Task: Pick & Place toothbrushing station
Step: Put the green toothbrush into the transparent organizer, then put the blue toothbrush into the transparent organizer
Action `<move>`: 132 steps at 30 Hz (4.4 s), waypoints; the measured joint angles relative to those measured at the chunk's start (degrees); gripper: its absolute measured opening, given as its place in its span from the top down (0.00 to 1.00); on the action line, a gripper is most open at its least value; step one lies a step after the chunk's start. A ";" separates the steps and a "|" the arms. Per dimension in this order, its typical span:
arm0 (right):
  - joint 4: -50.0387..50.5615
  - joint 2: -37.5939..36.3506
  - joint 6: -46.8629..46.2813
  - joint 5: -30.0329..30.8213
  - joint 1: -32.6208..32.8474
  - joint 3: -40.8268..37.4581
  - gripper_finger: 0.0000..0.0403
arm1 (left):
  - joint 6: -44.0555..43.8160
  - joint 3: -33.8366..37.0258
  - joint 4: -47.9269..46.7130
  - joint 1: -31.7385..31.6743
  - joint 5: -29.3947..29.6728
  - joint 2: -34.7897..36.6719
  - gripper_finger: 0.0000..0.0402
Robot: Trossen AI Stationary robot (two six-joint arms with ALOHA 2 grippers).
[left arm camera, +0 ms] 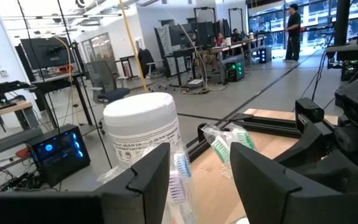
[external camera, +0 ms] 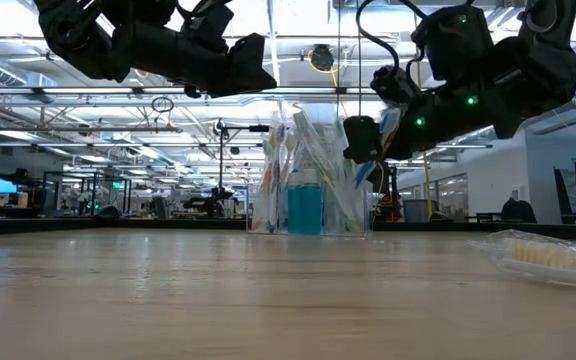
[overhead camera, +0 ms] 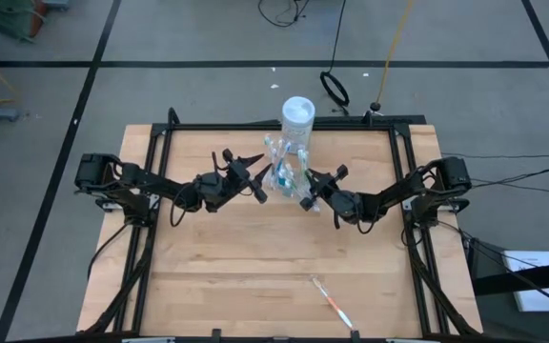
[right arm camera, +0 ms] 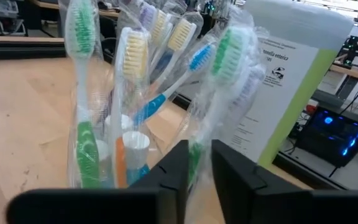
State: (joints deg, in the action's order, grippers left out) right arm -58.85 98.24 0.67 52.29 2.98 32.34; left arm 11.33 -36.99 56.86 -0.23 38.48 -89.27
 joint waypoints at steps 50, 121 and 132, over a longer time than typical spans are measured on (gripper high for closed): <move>13.85 -25.85 13.47 0.04 7.53 -0.02 0.56 | 0.21 0.00 0.37 0.05 0.02 0.02 0.56; 27.75 -21.49 -9.34 -16.64 -9.42 0.02 0.58 | -5.57 -0.02 -9.14 0.98 -23.43 -1.63 0.56; 32.52 -25.53 0.08 -19.53 -9.43 -0.02 0.74 | -8.81 -2.86 -9.33 1.82 -23.39 -6.52 0.56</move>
State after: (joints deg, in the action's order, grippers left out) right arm -26.34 72.71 0.76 32.76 -6.45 32.32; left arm 2.52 -39.86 47.53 1.59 15.09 -95.79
